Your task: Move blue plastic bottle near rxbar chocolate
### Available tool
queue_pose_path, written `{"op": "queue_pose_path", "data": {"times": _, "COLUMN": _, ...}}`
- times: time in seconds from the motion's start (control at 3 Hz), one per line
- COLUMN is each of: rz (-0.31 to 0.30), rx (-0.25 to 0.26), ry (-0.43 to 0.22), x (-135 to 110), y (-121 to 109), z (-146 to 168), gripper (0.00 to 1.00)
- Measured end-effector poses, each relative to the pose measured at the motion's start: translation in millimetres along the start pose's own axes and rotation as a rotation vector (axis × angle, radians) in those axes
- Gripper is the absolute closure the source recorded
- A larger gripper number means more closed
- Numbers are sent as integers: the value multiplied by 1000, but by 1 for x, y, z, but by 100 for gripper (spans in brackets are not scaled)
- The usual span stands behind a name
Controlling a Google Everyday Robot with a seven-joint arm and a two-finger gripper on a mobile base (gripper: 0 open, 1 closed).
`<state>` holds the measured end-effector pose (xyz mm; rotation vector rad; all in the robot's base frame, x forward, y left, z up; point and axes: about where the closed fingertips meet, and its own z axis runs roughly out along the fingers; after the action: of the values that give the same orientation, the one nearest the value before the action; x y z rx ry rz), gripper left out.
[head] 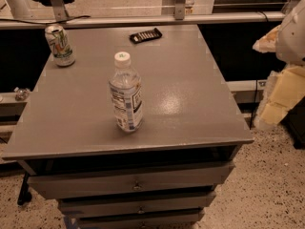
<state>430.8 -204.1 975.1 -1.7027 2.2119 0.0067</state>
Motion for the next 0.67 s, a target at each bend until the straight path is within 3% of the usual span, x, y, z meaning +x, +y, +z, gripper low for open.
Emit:
{"op": "queue_pose_path", "data": {"times": 0.33, "rz": 79, "rx": -92, "ry": -170, "x": -14, "y": 19, "z": 17, "gripper": 0}}
{"op": "queue_pose_path", "data": {"times": 0.67, "rz": 121, "rx": -162, "ry": -345, "x": -46, "y": 39, "z": 33, "gripper": 0}}
